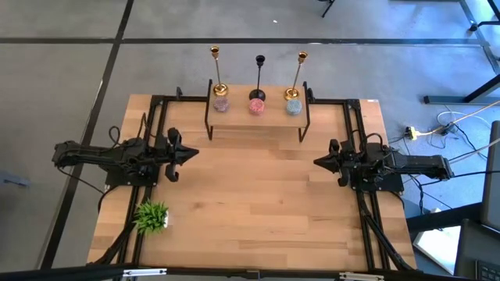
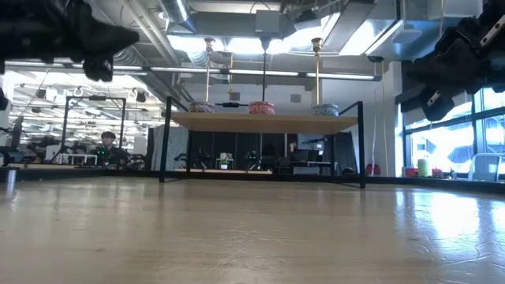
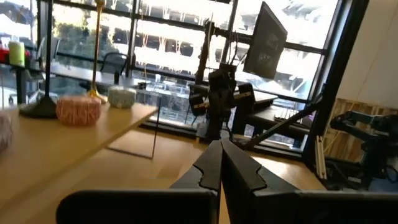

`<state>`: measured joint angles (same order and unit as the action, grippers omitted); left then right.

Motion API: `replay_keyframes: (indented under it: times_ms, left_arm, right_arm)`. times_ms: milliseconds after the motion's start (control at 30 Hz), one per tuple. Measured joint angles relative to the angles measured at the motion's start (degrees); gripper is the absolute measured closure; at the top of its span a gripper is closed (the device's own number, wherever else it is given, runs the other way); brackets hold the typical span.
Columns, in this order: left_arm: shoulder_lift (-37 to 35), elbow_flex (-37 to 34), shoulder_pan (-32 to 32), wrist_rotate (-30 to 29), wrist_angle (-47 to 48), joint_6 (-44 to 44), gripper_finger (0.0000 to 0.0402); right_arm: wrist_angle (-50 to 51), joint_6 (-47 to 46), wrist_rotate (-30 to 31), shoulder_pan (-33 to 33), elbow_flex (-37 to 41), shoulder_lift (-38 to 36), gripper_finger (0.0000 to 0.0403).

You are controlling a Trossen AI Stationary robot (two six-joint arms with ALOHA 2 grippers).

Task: Pick & Place candle stick holders
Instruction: Return to Home Position

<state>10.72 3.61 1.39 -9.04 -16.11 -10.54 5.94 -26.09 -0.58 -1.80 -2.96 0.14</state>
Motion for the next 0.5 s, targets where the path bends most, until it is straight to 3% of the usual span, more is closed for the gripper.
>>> replay_keyframes:
  times_ms: [133, 500]
  left_arm:
    - [-1.99, -3.12, 0.02, 0.0, 0.58, -0.69, 0.04]
    - [-3.54, -3.1, 0.0, -1.97, 9.14, 0.93, 0.04]
  right_arm:
    - [0.02, 0.0, 0.0, 0.01, 0.0, 0.0, 0.0402]
    - [0.0, 0.02, 0.0, 0.0, 0.0, 0.0, 0.0402]
